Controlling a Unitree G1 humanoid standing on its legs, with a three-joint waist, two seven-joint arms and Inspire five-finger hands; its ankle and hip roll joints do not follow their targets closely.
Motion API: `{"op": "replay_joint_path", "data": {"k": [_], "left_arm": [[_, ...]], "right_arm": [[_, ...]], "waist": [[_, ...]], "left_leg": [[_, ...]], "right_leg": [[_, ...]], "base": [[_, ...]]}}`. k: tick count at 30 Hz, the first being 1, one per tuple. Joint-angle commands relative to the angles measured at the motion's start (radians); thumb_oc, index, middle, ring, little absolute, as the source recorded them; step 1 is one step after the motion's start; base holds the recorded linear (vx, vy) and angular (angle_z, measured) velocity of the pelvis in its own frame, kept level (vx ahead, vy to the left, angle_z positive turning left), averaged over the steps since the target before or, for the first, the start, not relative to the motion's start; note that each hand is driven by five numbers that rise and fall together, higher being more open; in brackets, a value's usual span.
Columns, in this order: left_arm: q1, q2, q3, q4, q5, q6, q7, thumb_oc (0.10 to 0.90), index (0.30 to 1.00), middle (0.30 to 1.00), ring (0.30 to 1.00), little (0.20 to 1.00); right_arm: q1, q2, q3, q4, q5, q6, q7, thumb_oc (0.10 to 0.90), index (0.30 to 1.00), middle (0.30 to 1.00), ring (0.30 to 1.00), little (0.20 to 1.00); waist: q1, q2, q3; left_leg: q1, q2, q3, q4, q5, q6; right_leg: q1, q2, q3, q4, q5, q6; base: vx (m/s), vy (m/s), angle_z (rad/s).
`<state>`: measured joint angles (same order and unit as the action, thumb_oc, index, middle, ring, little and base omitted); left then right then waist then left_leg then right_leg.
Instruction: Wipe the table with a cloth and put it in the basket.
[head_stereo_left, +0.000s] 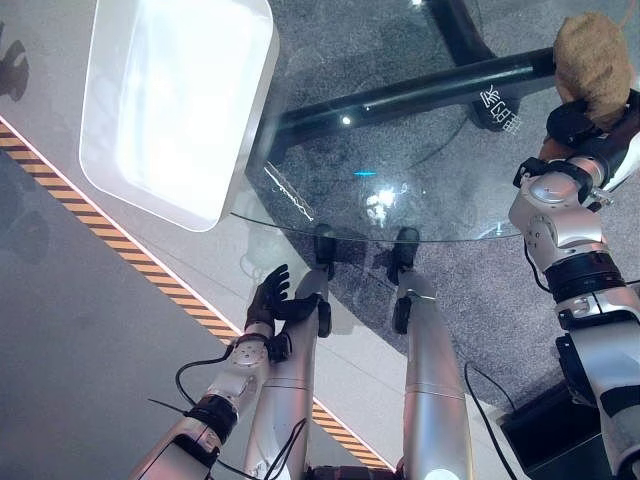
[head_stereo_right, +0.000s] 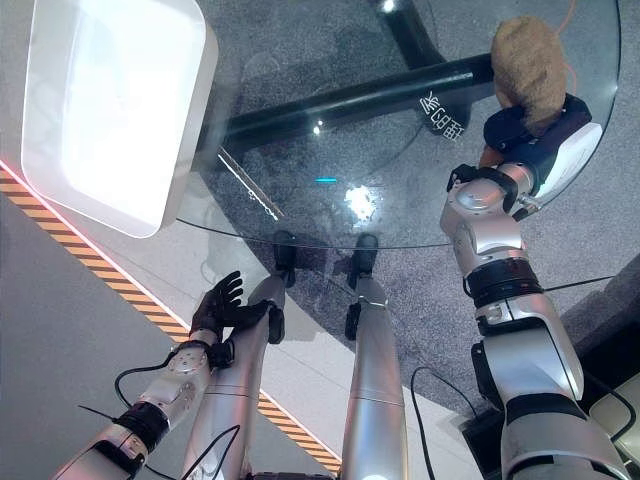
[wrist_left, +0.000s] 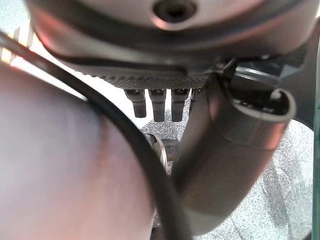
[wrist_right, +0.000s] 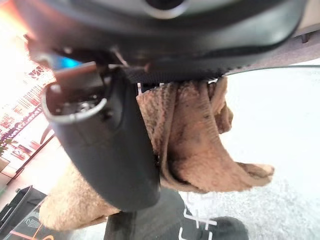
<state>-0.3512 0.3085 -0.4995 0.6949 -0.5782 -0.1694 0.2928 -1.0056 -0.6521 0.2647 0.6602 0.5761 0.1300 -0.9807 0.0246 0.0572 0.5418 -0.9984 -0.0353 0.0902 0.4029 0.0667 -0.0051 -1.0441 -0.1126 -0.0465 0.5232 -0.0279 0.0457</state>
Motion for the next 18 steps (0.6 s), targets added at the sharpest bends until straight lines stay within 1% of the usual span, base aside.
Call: {"op": "replay_joint_path", "data": {"k": [1, 3, 8, 10, 12, 14, 16, 18], "left_arm": [[0.087, -0.014, -0.029, -0.007, -0.015, -0.022, 0.018, 0.8, 0.9, 0.9, 0.9, 0.9], [0.087, -0.012, -0.03, -0.013, -0.017, -0.02, 0.019, 0.8, 0.9, 0.9, 0.9, 0.9], [0.091, -0.013, -0.033, -0.019, -0.022, -0.022, 0.024, 0.8, 0.9, 0.9, 0.9, 0.9], [0.099, -0.017, -0.034, -0.025, -0.021, -0.023, 0.03, 0.8, 0.9, 0.9, 0.9, 0.9], [0.104, -0.02, -0.032, -0.031, -0.017, -0.022, 0.034, 0.8, 0.9, 0.9, 0.9, 0.9], [0.107, -0.021, -0.029, -0.036, -0.015, -0.021, 0.039, 0.8, 0.9, 0.9, 0.9, 0.9], [0.109, -0.024, -0.022, -0.038, -0.014, -0.02, 0.042, 0.8, 0.9, 0.9, 0.9, 0.9], [0.107, -0.029, -0.014, -0.035, -0.009, -0.02, 0.039, 0.8, 0.9, 0.9, 0.9, 0.9]], "right_arm": [[0.089, 0.023, 0.041, 0.042, 0.099, 0.081, 0.117, 0.1, 0.3, 0.3, 0.3, 0.2], [0.091, 0.02, 0.046, 0.056, 0.103, 0.075, 0.137, 0.1, 0.3, 0.3, 0.3, 0.2], [0.098, 0.014, 0.041, 0.05, 0.086, 0.015, 0.138, 0.1, 0.3, 0.3, 0.3, 0.2], [0.101, 0.008, 0.033, 0.013, 0.047, -0.035, 0.125, 0.1, 0.3, 0.3, 0.3, 0.2], [0.103, 0.003, 0.025, -0.053, -0.006, -0.059, 0.099, 0.1, 0.3, 0.3, 0.3, 0.2], [0.106, 0.0, 0.021, -0.144, -0.074, -0.055, 0.077, 0.1, 0.3, 0.3, 0.3, 0.2], [0.103, 0.0, 0.021, -0.24, -0.141, -0.017, 0.067, 0.1, 0.3, 0.3, 0.3, 0.2], [0.099, 0.007, 0.025, -0.299, -0.182, 0.016, 0.076, 0.1, 0.3, 0.3, 0.3, 0.2]], "waist": [[0.016, 0.069, -0.022], [0.017, 0.07, -0.022], [0.016, 0.071, -0.022], [0.015, 0.068, -0.022], [0.013, 0.064, -0.022], [0.009, 0.058, -0.022], [0.006, 0.053, -0.022], [0.005, 0.05, -0.022]], "left_leg": [[-0.013, -0.053, -0.037, 0.071, -0.107, -0.003], [-0.011, -0.053, -0.037, 0.069, -0.107, -0.002], [-0.008, -0.054, -0.037, 0.069, -0.108, -0.002], [-0.003, -0.055, -0.037, 0.069, -0.11, -0.002], [0.003, -0.056, -0.037, 0.064, -0.111, -0.001], [0.005, -0.058, -0.038, 0.062, -0.112, 0.001], [0.008, -0.059, -0.037, 0.058, -0.113, 0.003], [0.012, -0.059, -0.035, 0.054, -0.112, 0.005]], "right_leg": [[-0.006, 0.059, -0.036, -0.045, 0.039, 0.015], [-0.005, 0.059, -0.037, -0.045, 0.039, 0.016], [-0.003, 0.057, -0.037, -0.044, 0.04, 0.019], [0.001, 0.058, -0.037, -0.042, 0.04, 0.021], [0.006, 0.059, -0.036, -0.046, 0.039, 0.025], [0.009, 0.06, -0.034, -0.05, 0.04, 0.028], [0.01, 0.063, -0.031, -0.052, 0.041, 0.03], [0.012, 0.064, -0.03, -0.054, 0.04, 0.032]], "base": [[0.0, 0.0, 0.0], [0.0, 0.0, 0.0], [0.0, 0.018, 0.01], [0.01, 0.038, 0.0], [0.0, 0.0, 0.0], [0.0, 0.016, -0.01], [0.0, 0.042, -0.02], [0.0, 0.047, -0.01]]}}
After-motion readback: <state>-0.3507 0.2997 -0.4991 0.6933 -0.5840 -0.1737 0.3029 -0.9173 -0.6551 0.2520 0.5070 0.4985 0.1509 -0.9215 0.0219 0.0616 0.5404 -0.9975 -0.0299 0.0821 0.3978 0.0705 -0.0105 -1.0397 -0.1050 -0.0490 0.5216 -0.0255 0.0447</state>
